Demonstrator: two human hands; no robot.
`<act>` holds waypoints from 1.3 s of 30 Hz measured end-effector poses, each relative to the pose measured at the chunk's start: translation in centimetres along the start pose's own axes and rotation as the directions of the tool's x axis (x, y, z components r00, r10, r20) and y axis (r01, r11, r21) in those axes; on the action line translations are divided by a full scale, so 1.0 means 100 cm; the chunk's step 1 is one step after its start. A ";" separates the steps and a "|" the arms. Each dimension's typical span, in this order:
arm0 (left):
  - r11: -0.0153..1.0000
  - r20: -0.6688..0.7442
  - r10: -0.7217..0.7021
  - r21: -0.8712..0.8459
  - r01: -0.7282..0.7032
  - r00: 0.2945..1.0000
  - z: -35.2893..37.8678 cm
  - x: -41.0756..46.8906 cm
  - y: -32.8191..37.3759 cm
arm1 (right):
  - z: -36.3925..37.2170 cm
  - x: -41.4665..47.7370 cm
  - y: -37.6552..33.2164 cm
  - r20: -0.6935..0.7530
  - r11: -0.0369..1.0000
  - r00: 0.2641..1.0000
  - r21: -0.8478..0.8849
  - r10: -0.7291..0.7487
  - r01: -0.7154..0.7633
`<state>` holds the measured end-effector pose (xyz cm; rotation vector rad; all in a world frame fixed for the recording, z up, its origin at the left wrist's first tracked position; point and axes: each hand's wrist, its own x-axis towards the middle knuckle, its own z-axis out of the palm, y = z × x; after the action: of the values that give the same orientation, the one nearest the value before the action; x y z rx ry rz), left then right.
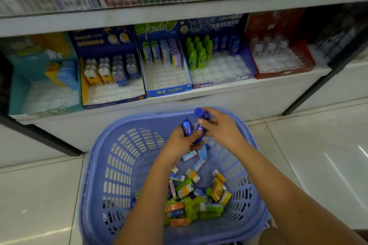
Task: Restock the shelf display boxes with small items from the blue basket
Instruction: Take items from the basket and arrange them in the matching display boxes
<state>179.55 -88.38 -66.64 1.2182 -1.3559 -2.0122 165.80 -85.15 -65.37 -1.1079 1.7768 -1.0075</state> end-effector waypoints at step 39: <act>0.880 -0.143 0.122 -0.442 -0.174 0.982 0.032 0.011 0.088 | -0.144 0.111 -0.108 -0.088 0.887 0.936 -0.358 -0.342 0.291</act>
<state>175.16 -91.33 -58.82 0.9610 -0.8281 -1.9684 152.62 -95.67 -52.57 -1.6198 1.9818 -1.0155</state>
